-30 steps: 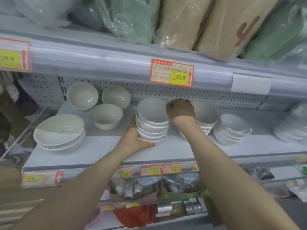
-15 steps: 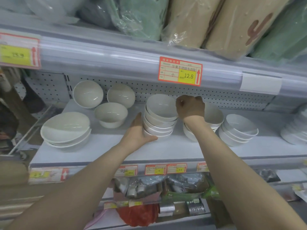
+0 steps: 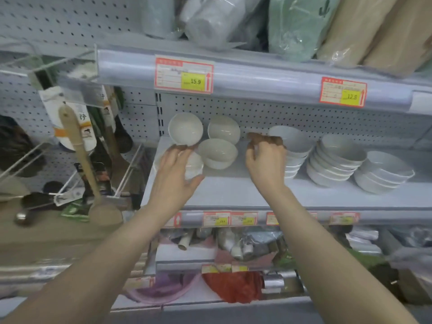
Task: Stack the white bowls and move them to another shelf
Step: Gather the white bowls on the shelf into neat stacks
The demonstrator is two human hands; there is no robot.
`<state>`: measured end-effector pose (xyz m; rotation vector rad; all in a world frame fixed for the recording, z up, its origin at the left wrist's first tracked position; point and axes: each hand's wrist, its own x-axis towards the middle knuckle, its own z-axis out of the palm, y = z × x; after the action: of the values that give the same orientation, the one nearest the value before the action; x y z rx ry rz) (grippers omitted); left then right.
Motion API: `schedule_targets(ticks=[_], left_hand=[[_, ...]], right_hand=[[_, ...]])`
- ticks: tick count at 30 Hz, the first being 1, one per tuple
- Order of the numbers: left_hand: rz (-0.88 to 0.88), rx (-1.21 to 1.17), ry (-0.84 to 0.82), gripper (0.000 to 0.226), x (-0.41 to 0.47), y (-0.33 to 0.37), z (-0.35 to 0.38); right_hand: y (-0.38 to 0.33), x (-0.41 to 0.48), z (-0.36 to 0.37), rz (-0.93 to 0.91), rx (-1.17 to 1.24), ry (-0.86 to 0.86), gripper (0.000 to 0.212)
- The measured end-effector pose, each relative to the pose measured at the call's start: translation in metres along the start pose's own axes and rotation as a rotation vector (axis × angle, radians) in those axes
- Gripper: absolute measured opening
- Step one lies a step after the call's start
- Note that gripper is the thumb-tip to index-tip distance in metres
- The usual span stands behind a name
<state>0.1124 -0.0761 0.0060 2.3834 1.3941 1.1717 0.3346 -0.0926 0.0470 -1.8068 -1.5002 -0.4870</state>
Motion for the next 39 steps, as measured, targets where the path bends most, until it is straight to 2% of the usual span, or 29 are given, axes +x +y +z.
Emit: schedule_targets(ticks=[3, 6, 10, 13, 16, 21, 26, 32, 35, 39], left_hand=[[-0.203, -0.037, -0.056, 0.093, -0.01, -0.024, -0.013], [-0.403, -0.247, -0.147, 0.113, -0.016, -0.032, -0.014], [-0.543, -0.401, -0.135, 0.134, -0.016, -0.04, -0.011], [-0.554, -0.439, -0.174, 0.124, -0.018, -0.043, -0.01], [-0.53, -0.47, -0.185, 0.106, -0.019, -0.048, -0.008], [-0.545, -0.536, -0.15, 0.106, -0.011, -0.052, 0.001], [-0.56, -0.542, -0.125, 0.114, -0.009, -0.054, 0.007], [-0.566, -0.538, -0.111, 0.109, -0.012, -0.048, 0.002], [-0.536, -0.525, -0.113, 0.105, -0.016, -0.049, -0.002], [-0.528, -0.52, -0.108, 0.106, -0.021, -0.051, -0.006]], right_hand=[[-0.012, -0.019, 0.02, 0.032, 0.003, -0.067, 0.031], [-0.012, -0.023, 0.043, 0.261, 0.007, -0.304, 0.032], [-0.012, -0.013, 0.07, 0.533, 0.119, -0.535, 0.044], [-0.011, 0.0, 0.092, 0.763, 0.34, -0.609, 0.049], [-0.009, 0.007, 0.108, 0.867, 0.476, -0.604, 0.039], [-0.005, 0.021, 0.107, 0.834, 0.48, -0.549, 0.023], [-0.021, 0.051, 0.078, 0.761, 0.637, -0.446, 0.029], [-0.059, 0.046, 0.046, 0.405, 0.59, -0.688, 0.035], [-0.067, 0.029, 0.042, 0.335, 0.588, -0.79, 0.036], [-0.072, 0.016, 0.039, 0.286, 0.632, -0.795, 0.037]])
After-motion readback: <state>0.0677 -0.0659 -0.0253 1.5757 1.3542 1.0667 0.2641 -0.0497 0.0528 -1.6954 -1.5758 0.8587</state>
